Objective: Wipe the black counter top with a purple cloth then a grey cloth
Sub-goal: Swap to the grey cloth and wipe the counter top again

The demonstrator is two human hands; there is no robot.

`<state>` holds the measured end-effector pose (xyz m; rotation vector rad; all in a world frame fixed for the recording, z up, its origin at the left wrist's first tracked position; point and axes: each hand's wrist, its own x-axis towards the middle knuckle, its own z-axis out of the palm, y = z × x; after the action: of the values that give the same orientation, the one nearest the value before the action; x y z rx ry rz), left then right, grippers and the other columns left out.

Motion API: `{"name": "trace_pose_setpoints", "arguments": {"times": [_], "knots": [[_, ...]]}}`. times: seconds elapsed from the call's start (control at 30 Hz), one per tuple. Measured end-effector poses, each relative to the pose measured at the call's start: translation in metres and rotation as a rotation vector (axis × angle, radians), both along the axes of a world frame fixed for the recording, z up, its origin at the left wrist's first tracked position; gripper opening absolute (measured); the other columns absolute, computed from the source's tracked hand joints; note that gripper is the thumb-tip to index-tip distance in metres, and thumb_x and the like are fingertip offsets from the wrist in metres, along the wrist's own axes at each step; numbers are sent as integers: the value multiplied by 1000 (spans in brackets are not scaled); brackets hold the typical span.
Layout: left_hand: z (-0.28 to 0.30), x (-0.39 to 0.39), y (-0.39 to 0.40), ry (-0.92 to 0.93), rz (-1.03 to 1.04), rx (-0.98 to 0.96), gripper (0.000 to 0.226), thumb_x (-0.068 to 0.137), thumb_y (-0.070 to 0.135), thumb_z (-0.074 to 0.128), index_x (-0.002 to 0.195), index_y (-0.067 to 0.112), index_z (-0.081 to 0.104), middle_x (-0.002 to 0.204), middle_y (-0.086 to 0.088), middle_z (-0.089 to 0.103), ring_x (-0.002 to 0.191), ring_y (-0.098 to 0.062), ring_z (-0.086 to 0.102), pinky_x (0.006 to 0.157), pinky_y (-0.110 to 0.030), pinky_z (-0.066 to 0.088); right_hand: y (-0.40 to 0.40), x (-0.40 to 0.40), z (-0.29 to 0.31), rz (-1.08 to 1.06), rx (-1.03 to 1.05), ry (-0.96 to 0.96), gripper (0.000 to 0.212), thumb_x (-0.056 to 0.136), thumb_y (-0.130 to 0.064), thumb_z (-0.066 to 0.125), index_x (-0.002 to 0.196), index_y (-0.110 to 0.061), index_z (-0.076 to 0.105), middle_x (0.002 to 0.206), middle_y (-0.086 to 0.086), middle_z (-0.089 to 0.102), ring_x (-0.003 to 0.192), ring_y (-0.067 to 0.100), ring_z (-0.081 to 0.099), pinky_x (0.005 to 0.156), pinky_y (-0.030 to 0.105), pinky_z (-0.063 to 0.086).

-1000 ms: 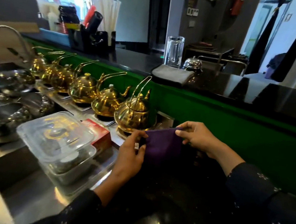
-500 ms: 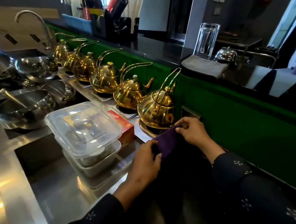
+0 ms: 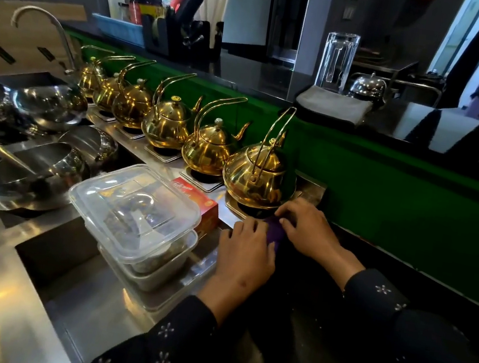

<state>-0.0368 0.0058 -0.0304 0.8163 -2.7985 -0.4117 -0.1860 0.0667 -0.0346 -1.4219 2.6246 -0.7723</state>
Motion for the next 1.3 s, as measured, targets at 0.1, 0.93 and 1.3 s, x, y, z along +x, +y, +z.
{"name": "trace_pose_setpoints", "arguments": {"times": [0.1, 0.93, 1.3], "knots": [[-2, -5, -1, -94, -57, -5, 41, 93, 36, 44, 130, 18, 48, 133, -6, 45, 122, -26, 42, 99, -44, 32, 6, 2, -2, 26, 132, 16, 26, 92, -27, 59, 118, -29, 62, 123, -5, 56, 118, 14, 50, 103, 39, 32], [168, -187, -69, -13, -431, -413, 69, 82, 45, 65, 136, 11, 39, 140, -9, 45, 128, -28, 45, 104, -42, 36, 17, -103, 164, -200, 270, 456, 70, 88, -35, 62, 148, -22, 29, 150, 2, 37, 130, 28, 39, 105, 46, 31], [153, -193, -73, 398, -470, -485, 32, 90, 21, 51, 122, 20, 53, 122, 1, 59, 116, -20, 53, 98, -37, 37, 19, -110, 160, -237, -140, 480, 20, 95, -23, 50, 114, -22, 55, 110, 3, 62, 102, 26, 53, 93, 42, 37]]}}
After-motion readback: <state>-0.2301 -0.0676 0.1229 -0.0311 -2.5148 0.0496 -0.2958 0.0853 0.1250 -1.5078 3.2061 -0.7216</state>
